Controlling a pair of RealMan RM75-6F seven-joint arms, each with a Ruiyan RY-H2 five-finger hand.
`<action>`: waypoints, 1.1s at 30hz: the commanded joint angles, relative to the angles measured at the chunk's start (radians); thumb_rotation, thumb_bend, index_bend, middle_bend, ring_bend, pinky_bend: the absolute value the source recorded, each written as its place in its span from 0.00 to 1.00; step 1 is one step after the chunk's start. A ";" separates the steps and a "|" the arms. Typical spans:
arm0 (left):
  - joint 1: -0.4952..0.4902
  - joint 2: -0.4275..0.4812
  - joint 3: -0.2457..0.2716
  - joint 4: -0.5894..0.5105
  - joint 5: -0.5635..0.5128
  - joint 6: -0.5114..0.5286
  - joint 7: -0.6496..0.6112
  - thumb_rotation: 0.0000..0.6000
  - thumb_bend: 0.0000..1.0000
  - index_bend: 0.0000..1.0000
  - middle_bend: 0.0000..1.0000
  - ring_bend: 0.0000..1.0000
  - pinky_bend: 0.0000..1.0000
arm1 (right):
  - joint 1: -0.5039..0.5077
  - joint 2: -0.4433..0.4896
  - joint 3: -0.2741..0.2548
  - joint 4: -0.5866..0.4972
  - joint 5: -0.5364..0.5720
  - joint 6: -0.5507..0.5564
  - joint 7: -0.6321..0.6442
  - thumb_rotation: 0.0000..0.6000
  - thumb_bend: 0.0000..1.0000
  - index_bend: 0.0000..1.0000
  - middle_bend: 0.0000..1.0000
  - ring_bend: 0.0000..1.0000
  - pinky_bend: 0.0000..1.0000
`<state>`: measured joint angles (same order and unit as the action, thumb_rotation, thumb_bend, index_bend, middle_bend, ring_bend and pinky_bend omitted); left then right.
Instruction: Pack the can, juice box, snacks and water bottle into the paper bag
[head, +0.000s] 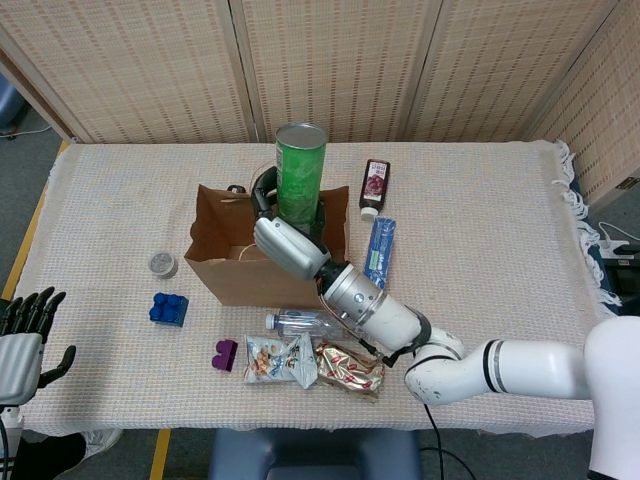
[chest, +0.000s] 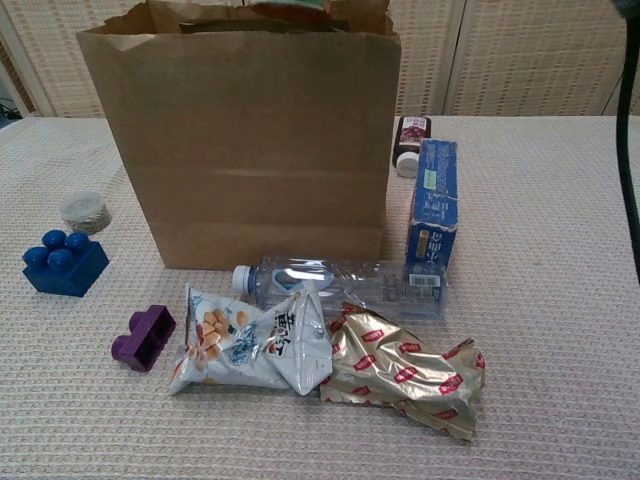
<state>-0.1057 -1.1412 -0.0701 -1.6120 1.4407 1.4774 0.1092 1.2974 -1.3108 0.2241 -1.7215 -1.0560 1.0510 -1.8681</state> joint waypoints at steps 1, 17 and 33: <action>0.000 0.001 0.001 0.001 0.001 0.000 -0.003 1.00 0.37 0.07 0.00 0.00 0.00 | 0.006 -0.016 -0.027 0.010 0.020 0.005 -0.020 1.00 0.20 0.63 0.59 0.55 0.53; 0.000 0.001 0.001 0.001 0.001 0.000 0.000 1.00 0.37 0.07 0.00 0.00 0.00 | -0.009 -0.029 -0.081 -0.012 0.117 0.135 -0.052 1.00 0.16 0.00 0.15 0.08 0.09; 0.000 0.002 0.001 0.001 -0.001 -0.002 -0.002 1.00 0.38 0.07 0.00 0.00 0.00 | -0.051 0.021 -0.079 -0.045 0.046 0.215 0.112 1.00 0.11 0.00 0.10 0.04 0.05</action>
<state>-0.1056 -1.1393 -0.0691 -1.6106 1.4394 1.4751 0.1077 1.2670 -1.3132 0.1348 -1.7497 -0.9964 1.2400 -1.7965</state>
